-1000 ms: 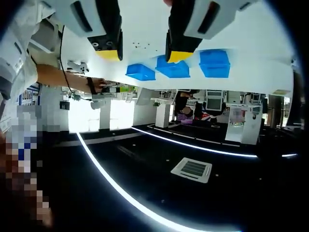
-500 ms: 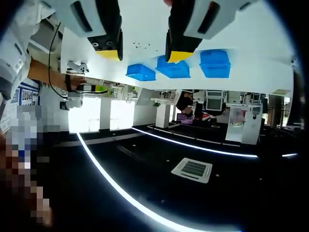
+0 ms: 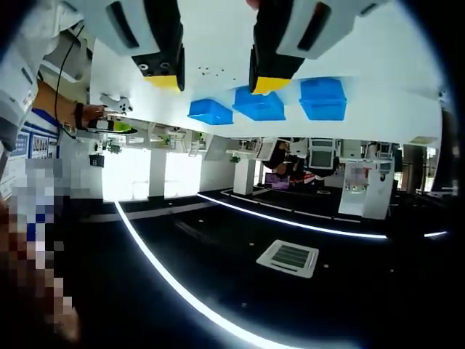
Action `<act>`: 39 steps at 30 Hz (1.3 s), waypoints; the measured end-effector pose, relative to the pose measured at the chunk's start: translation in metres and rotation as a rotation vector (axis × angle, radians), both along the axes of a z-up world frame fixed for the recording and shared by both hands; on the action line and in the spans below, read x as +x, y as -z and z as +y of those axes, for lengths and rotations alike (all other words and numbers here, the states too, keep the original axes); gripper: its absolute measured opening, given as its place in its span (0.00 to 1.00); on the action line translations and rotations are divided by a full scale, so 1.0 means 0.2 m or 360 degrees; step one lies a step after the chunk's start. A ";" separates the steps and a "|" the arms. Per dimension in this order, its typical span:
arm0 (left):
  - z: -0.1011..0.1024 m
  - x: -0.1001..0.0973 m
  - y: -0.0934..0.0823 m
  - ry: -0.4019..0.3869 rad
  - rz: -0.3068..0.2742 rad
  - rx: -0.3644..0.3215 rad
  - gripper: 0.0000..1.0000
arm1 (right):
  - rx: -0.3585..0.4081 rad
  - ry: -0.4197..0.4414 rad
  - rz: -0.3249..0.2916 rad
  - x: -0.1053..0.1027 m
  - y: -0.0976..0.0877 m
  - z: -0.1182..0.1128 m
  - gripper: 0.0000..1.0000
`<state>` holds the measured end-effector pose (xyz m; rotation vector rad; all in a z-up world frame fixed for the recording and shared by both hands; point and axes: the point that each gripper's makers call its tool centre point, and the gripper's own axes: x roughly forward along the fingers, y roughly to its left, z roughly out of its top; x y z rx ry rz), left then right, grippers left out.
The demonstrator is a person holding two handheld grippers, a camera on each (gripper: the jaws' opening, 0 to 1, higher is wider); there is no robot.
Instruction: Pick up the resistors one by one and place each resistor into its matching bin, sorting the parts by color and model until every resistor is separated into the correct bin for its type
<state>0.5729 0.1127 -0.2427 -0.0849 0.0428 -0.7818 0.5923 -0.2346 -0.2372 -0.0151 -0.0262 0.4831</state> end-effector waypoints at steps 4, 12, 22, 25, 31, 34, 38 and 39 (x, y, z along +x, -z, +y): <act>0.00 0.00 0.00 -0.0004 -0.0002 -0.0002 0.37 | -0.0025 -0.0047 0.0007 -0.01 -0.02 0.04 0.50; 0.00 0.00 0.00 -0.0003 -0.0007 0.0005 0.37 | -0.0345 -0.0208 0.0127 0.07 -0.02 0.22 0.46; 0.01 0.00 -0.01 -0.0009 -0.0013 0.0010 0.37 | -0.0684 -0.0360 0.0326 0.26 0.06 0.43 0.43; 0.01 0.00 0.00 -0.0003 -0.0009 0.0013 0.37 | -0.0793 -0.0393 0.0392 0.35 0.10 0.50 0.41; 0.02 0.00 0.00 -0.0005 -0.0007 0.0010 0.37 | -0.0877 -0.0529 0.0543 0.46 0.18 0.63 0.36; 0.02 0.00 -0.01 -0.0008 -0.0009 0.0006 0.37 | -0.0988 -0.0640 0.0653 0.46 0.27 0.69 0.33; 0.02 0.00 0.00 -0.0004 -0.0003 0.0006 0.37 | -0.1141 -0.0750 0.0747 0.46 0.39 0.74 0.31; 0.03 0.00 0.00 -0.0004 -0.0002 0.0006 0.37 | -0.1169 -0.0781 0.0782 0.45 0.42 0.76 0.29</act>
